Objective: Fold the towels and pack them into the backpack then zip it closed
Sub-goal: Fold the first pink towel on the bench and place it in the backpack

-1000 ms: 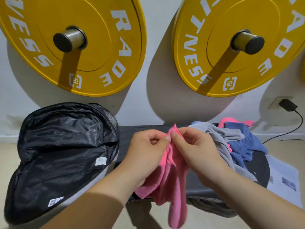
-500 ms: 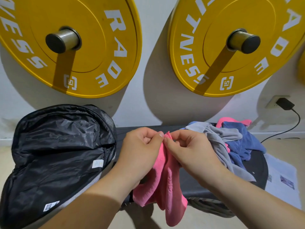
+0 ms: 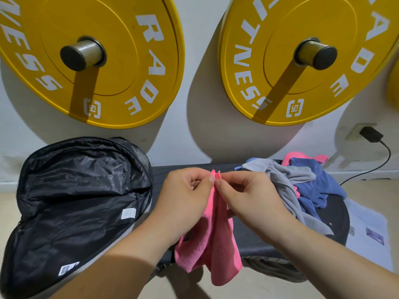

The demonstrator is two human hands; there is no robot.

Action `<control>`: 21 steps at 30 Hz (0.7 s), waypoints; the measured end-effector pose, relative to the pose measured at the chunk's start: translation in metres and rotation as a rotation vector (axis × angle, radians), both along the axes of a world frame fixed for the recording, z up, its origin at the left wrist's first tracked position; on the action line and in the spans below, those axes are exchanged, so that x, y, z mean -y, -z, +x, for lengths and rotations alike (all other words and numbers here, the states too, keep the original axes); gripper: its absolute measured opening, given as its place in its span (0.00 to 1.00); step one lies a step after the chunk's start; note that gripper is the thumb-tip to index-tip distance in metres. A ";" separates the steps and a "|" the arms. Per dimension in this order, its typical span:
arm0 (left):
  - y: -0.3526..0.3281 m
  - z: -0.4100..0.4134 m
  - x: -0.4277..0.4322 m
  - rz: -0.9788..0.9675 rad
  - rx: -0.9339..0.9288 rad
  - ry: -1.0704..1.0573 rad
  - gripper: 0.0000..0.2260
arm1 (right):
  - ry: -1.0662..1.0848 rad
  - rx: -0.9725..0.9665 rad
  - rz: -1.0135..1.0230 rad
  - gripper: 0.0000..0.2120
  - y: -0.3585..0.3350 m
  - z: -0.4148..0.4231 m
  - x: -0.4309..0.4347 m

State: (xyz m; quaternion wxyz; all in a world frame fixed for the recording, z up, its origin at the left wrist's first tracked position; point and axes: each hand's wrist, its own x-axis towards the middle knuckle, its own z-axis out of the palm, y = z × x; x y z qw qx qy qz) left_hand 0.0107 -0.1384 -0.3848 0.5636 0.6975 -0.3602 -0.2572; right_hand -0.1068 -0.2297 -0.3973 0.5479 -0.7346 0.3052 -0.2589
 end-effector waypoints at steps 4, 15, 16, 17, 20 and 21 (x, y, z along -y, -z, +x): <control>-0.002 0.001 -0.003 0.034 -0.027 0.075 0.04 | -0.094 -0.028 0.095 0.23 -0.008 -0.003 0.000; -0.020 0.014 -0.007 -0.111 -0.161 0.104 0.08 | -0.043 -0.003 -0.072 0.18 0.002 -0.010 0.022; -0.024 0.017 -0.008 -0.148 -0.276 0.155 0.08 | -0.093 -0.031 -0.096 0.19 0.002 -0.012 0.024; -0.028 0.019 -0.009 -0.185 -0.361 0.201 0.06 | -0.162 -0.055 -0.107 0.17 0.002 -0.013 0.026; -0.035 0.031 -0.015 -0.280 -0.472 0.254 0.04 | -0.326 -0.123 -0.108 0.09 0.003 -0.018 0.029; -0.037 0.035 -0.016 -0.308 -0.481 0.252 0.03 | -0.348 -0.155 -0.109 0.10 0.004 -0.019 0.030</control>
